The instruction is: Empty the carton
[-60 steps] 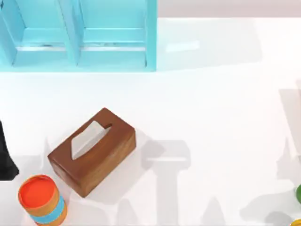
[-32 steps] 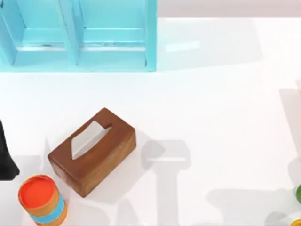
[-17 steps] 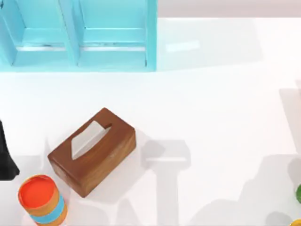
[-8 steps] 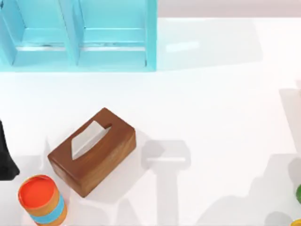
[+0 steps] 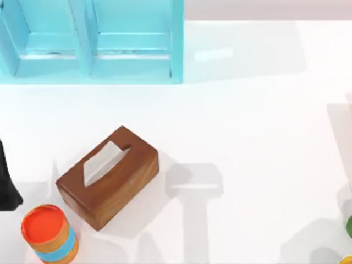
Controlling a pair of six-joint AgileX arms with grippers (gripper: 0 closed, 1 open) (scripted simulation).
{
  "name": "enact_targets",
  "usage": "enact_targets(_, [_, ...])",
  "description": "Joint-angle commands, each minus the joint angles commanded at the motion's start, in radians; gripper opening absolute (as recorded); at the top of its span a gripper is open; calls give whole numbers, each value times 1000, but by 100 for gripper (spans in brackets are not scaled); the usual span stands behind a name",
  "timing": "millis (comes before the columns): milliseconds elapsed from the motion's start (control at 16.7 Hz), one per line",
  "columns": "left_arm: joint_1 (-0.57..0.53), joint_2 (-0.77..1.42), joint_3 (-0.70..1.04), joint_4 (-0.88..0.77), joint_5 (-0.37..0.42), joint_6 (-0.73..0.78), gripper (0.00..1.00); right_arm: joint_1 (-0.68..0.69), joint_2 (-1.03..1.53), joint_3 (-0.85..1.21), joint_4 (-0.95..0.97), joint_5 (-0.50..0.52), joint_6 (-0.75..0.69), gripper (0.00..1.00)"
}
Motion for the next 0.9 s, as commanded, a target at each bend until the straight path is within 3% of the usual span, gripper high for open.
enact_targets(300, [0,0,0,0,0,0,100,0,11,-16,18,0,0,100])
enact_targets(900, [0,0,0,0,0,0,100,0,11,-16,18,0,0,25])
